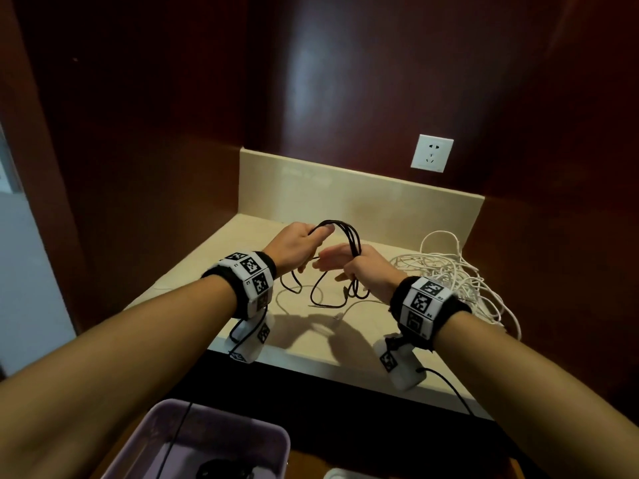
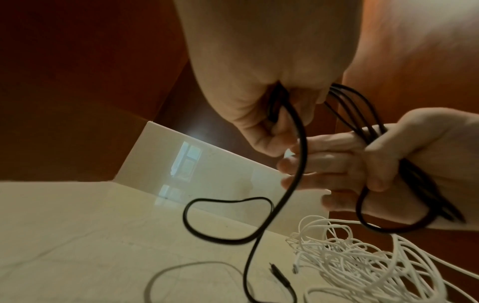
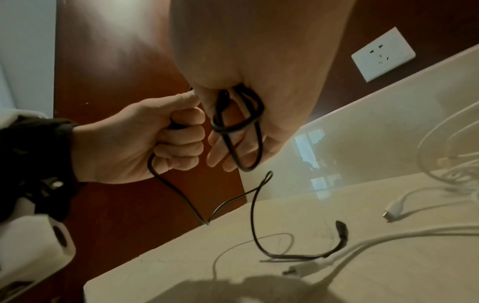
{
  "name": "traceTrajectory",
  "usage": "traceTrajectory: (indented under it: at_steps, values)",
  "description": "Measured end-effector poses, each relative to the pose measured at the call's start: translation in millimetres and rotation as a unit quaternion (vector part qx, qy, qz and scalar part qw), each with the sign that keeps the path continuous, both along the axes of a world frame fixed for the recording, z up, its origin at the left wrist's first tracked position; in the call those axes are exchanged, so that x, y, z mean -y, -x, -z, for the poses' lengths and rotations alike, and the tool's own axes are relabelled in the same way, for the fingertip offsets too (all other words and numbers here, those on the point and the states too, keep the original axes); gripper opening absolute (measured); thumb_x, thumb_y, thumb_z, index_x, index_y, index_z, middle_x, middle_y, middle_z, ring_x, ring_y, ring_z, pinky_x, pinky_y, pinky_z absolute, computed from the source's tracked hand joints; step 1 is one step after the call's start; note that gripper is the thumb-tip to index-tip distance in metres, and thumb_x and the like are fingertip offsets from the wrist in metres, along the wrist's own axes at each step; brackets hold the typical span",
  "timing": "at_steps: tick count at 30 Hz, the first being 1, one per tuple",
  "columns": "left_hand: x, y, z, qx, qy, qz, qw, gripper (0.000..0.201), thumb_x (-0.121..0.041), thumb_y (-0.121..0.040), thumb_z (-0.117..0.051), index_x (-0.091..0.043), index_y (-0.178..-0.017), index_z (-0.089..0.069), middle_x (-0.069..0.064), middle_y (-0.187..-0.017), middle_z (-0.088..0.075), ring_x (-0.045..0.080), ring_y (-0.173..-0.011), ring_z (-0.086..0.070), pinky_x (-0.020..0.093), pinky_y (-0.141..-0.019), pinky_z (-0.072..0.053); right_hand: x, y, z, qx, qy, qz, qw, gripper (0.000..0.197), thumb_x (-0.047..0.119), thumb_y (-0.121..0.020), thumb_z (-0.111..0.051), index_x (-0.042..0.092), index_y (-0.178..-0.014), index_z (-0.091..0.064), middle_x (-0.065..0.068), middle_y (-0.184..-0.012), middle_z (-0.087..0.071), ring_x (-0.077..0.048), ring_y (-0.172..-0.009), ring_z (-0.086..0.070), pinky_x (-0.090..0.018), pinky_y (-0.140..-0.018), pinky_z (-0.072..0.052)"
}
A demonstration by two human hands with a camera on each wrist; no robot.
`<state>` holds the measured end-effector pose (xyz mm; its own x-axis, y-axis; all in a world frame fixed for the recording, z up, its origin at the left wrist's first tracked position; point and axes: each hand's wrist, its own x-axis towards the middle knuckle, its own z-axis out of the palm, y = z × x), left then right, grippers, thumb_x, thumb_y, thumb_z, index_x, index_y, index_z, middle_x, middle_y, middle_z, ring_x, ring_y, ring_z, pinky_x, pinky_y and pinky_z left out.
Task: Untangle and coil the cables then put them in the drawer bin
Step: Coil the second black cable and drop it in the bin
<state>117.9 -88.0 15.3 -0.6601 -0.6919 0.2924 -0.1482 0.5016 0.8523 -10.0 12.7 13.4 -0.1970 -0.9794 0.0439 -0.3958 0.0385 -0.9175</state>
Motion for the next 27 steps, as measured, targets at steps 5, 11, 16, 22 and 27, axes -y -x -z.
traceTrajectory:
  at_steps: [5,11,16,22,27]
  values:
    - [3.4,-5.7,3.2,-0.021,-0.029,-0.013,0.999,0.044,-0.048,-0.095,-0.05,-0.023,-0.058,-0.048,-0.005,-0.052,-0.04,0.022,-0.058,-0.047,0.041,-0.067,-0.047,15.5,-18.6,11.9,0.094,-0.016,-0.047,0.994,0.059,-0.021,-0.07,-0.026,0.002,-0.111,-0.061,-0.018,-0.111,-0.069,-0.022,-0.107,-0.066,-0.033,-0.081,-0.041]
    - [9.8,-18.5,4.6,0.01,0.022,-0.041,0.999,0.044,-0.039,-0.1,-0.046,-0.016,-0.063,-0.047,0.001,-0.056,-0.045,0.017,-0.053,-0.041,0.034,-0.062,-0.036,29.2,-27.0,20.7,0.122,-0.085,-0.066,0.987,0.051,-0.021,-0.073,-0.026,0.002,-0.105,-0.059,-0.022,-0.099,-0.071,-0.021,-0.1,-0.068,-0.026,-0.078,-0.041]
    - [24.2,-31.8,12.9,0.059,0.068,-0.045,0.995,0.043,-0.041,-0.1,-0.045,-0.017,-0.064,-0.046,0.002,-0.059,-0.045,0.017,-0.053,-0.04,0.033,-0.059,-0.033,36.5,-21.4,26.1,0.035,-0.119,-0.105,0.987,0.041,-0.016,-0.081,-0.034,0.004,-0.106,-0.06,-0.013,-0.069,-0.068,-0.023,-0.077,-0.065,-0.028,-0.076,-0.043]
    - [35.8,-40.3,16.7,0.134,0.134,-0.036,0.981,0.045,-0.044,-0.099,-0.045,-0.006,-0.089,-0.066,0.004,-0.064,-0.051,0.019,-0.06,-0.046,0.033,-0.059,-0.032,32.3,0.4,19.2,-0.034,-0.121,-0.085,0.988,0.033,-0.014,-0.086,-0.037,0.002,-0.099,-0.063,-0.007,-0.055,-0.058,-0.023,-0.057,-0.053,-0.028,-0.062,-0.043]
    - [39.3,-40.5,19.0,0.235,0.177,-0.022,0.956,0.052,-0.054,-0.097,-0.041,-0.009,-0.082,-0.063,0.003,-0.061,-0.051,0.02,-0.057,-0.045,0.033,-0.056,-0.03,22.9,20.0,10.2,-0.111,-0.135,-0.073,0.982,0.028,0.003,-0.098,-0.041,0.008,-0.087,-0.067,-0.002,-0.053,-0.051,-0.014,-0.049,-0.044,-0.025,-0.053,-0.036]
